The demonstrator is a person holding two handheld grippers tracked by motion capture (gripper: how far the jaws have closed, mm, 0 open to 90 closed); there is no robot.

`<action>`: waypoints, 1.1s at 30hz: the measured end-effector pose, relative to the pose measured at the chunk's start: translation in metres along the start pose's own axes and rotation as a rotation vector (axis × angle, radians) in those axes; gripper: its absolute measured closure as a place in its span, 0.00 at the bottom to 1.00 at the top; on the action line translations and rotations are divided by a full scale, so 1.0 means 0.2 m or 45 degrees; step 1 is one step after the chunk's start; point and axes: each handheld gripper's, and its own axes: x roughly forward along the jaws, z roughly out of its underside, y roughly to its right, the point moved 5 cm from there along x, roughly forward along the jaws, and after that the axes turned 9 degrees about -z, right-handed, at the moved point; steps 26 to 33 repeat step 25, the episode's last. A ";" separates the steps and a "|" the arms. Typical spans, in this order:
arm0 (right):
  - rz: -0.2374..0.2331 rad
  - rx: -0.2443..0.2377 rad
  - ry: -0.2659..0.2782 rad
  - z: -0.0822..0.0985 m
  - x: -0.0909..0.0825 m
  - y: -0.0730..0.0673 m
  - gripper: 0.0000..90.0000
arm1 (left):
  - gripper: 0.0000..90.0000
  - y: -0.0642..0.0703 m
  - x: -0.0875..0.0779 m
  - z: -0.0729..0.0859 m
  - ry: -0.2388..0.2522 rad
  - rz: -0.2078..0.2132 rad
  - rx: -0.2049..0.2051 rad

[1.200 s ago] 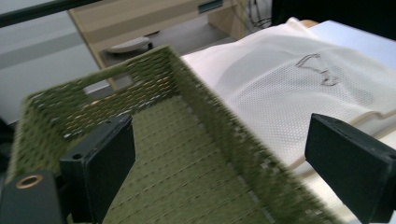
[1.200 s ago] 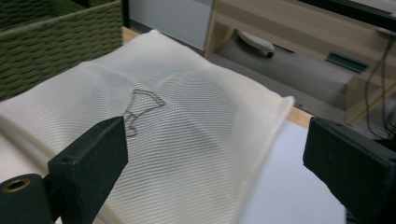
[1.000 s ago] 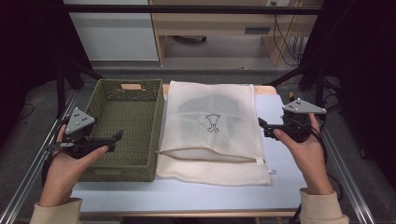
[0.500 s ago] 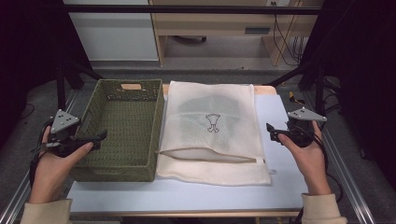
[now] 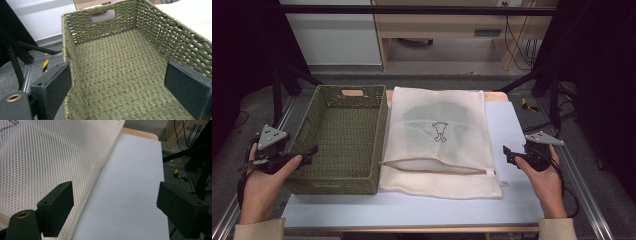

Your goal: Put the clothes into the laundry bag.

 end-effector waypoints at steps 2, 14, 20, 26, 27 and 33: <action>0.000 0.009 -0.002 0.03 0.00 0.01 0.16 | 0.08 0.00 0.00 0.01 0.005 0.002 -0.007; 0.017 0.031 0.016 0.17 0.04 -0.01 0.07 | 0.08 0.03 -0.07 0.05 0.039 -0.026 0.018; 0.032 0.028 0.029 0.22 0.05 -0.01 0.07 | 0.08 0.04 -0.11 0.04 0.064 -0.025 0.016; 0.057 -0.041 0.037 0.24 0.07 -0.01 0.11 | 0.08 0.06 -0.12 0.03 0.074 -0.014 0.017; 0.057 -0.041 0.037 0.24 0.07 -0.01 0.11 | 0.08 0.06 -0.12 0.03 0.074 -0.014 0.017; 0.057 -0.041 0.037 0.24 0.07 -0.01 0.11 | 0.08 0.06 -0.12 0.03 0.074 -0.014 0.017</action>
